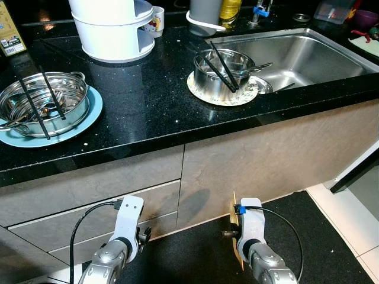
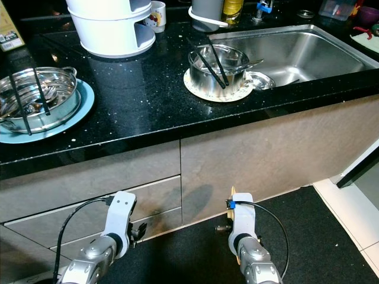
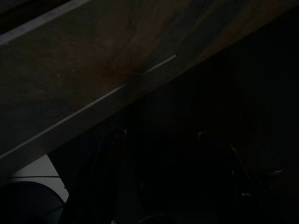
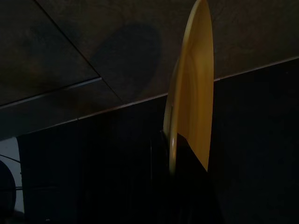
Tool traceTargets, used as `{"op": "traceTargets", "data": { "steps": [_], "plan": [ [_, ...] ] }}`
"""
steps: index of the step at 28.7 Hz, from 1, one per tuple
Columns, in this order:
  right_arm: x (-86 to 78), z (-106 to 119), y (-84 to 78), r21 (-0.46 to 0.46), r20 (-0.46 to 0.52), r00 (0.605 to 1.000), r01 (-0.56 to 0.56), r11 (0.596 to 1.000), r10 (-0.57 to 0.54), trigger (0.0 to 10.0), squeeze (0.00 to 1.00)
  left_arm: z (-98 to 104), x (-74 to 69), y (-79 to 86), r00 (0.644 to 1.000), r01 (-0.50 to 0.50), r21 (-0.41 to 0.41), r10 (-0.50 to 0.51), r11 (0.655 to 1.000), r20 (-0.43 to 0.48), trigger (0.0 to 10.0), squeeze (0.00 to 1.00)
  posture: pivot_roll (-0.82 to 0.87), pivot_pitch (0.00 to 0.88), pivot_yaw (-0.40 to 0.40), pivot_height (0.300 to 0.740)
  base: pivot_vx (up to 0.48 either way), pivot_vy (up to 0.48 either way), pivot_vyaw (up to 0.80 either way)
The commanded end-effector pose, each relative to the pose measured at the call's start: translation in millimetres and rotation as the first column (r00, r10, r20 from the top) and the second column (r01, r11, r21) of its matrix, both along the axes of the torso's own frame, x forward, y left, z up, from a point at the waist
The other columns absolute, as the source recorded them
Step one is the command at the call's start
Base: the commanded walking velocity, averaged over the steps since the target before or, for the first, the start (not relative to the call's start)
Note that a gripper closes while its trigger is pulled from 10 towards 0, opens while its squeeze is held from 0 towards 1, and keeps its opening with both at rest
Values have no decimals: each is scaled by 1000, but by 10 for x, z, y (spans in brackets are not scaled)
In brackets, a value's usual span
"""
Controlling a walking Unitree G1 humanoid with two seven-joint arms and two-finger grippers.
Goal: Kitchen organization
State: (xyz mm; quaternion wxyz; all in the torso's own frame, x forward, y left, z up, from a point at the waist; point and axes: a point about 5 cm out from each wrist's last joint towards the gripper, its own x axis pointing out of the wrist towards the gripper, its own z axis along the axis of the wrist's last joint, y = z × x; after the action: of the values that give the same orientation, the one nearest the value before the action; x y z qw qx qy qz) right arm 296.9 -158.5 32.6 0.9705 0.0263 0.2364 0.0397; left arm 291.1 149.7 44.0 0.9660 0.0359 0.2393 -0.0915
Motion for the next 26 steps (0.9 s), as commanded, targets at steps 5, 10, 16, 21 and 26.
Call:
{"op": "traceTargets", "data": {
  "steps": [5, 10, 16, 21, 26],
  "plan": [
    [-37, -40, -15, 16, -23, 1000, 15, 1000, -15, 10000, 0, -81, -59, 17, 999, 4, 14, -3, 1000, -39, 10000, 0, -85, 295, -35, 740, 0, 0, 0],
    [-37, -39, -15, 16, -23, 1000, 16, 1000, -15, 10000, 0, -82, -59, 17, 999, -5, 10, 6, 1000, -42, 10000, 0, -85, 295, -35, 740, 0, 0, 0],
    [-36, -40, -14, 16, -24, 1000, 15, 1000, -15, 10000, 0, -88, -61, 23, 999, -14, 7, 14, 1000, -46, 10000, 0, -85, 295, -35, 740, 0, 0, 0],
    [-40, -41, -14, 16, -25, 1000, 15, 1000, -14, 10000, 0, -97, -71, 10, 999, 7, 18, -6, 1000, -52, 10000, 0, -87, 292, -35, 740, 0, 0, 0],
    [-39, -42, -15, 15, -25, 1000, 15, 1000, -14, 10000, 0, -93, -66, 3, 999, 8, 16, -7, 1000, -50, 10000, 0, -87, 292, -35, 740, 0, 0, 0]
  ]
}}
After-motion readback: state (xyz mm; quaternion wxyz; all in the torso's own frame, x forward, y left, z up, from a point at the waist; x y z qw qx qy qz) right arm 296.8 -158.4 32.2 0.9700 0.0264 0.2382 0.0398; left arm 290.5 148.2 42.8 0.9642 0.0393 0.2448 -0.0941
